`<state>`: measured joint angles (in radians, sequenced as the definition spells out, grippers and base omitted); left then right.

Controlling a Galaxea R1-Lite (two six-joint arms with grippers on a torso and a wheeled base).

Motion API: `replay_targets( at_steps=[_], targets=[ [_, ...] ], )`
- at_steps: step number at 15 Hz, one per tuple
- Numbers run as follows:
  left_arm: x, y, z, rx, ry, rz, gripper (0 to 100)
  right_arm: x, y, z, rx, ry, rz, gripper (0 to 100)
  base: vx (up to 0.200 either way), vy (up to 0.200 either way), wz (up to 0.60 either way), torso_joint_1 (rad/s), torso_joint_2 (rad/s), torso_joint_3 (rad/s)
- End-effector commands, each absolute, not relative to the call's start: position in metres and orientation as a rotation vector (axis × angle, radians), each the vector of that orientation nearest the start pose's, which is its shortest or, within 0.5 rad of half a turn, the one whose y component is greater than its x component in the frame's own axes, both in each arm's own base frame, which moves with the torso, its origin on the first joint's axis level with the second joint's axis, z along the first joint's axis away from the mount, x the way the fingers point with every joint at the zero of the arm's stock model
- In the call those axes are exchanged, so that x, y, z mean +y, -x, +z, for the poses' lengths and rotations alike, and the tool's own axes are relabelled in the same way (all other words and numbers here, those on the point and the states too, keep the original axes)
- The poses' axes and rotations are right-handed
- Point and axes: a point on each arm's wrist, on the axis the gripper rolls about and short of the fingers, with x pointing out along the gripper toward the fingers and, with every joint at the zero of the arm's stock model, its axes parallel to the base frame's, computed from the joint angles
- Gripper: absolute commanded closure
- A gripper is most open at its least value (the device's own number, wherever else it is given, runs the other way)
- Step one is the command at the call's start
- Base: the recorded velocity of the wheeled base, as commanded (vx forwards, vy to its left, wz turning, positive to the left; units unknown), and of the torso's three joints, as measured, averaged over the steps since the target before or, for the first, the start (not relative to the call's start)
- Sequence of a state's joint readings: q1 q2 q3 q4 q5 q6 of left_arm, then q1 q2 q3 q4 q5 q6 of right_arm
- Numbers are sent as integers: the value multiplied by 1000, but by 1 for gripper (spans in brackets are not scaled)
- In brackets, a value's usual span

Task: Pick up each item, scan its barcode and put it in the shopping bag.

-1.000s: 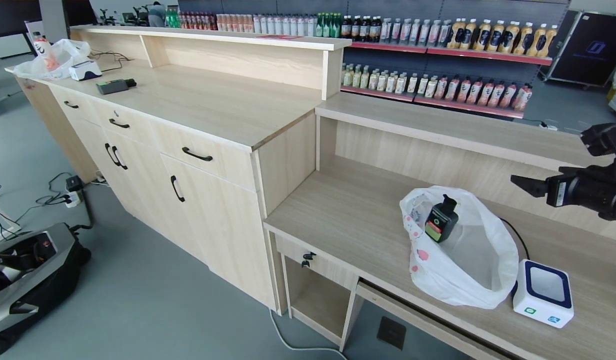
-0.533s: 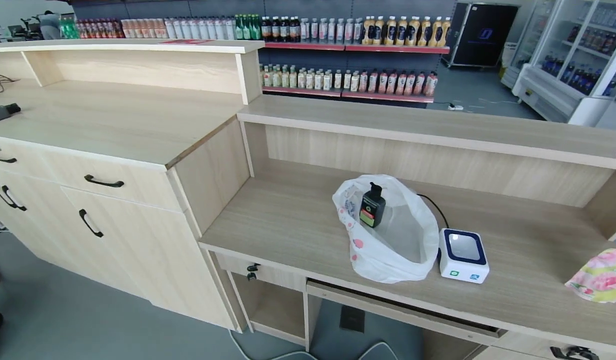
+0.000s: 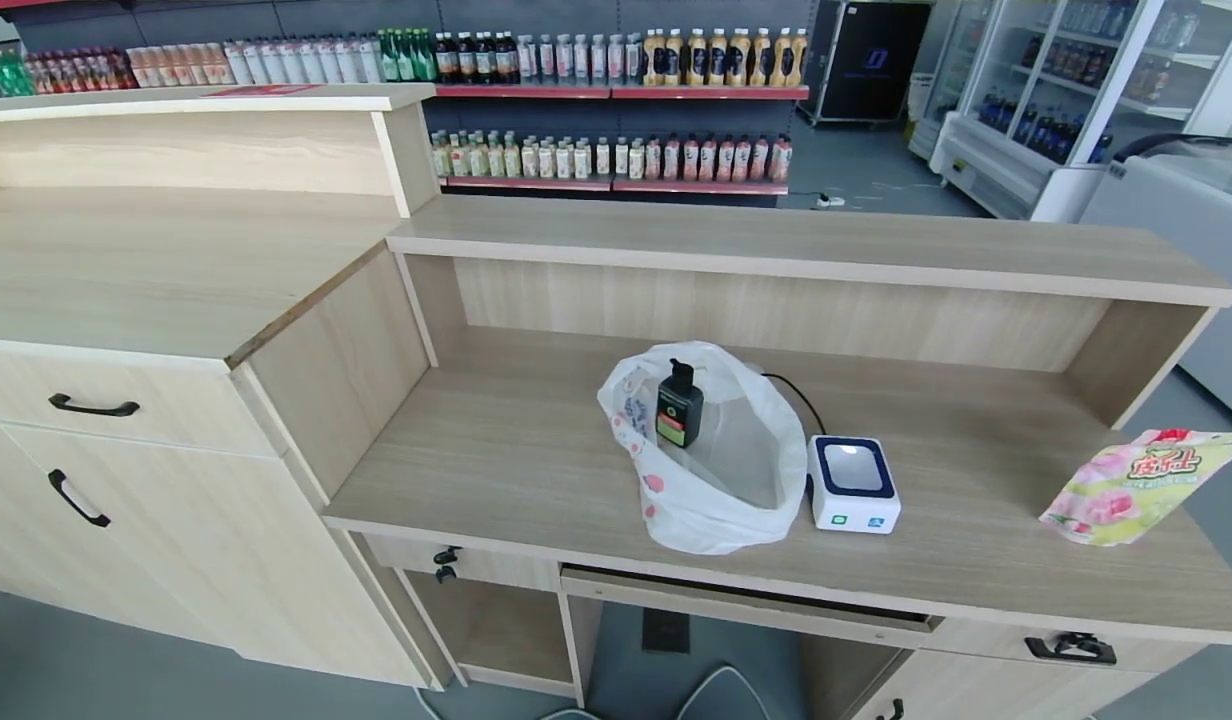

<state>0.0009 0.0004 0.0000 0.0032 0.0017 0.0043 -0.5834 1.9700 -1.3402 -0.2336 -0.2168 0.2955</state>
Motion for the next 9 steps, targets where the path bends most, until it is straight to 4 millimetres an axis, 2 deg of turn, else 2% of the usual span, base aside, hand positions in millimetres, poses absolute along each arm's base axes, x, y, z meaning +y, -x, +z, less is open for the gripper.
replay_targets(
  at_steps=[1, 4, 9],
  targets=[
    [0, 23, 75, 3, -5, 3, 0, -235, -335, 143, 419, -384, -834, 0, 0, 0, 0, 0, 0, 0],
    [0, 23, 75, 3, -5, 3, 0, -231, -335, 114, 506, -402, -820, 0, 0, 0, 0, 0, 0, 0],
    [0, 23, 75, 3, -5, 3, 0, -222, -353, 102, 476, -399, -725, 0, 0, 0, 0, 0, 0, 0]
  ],
)
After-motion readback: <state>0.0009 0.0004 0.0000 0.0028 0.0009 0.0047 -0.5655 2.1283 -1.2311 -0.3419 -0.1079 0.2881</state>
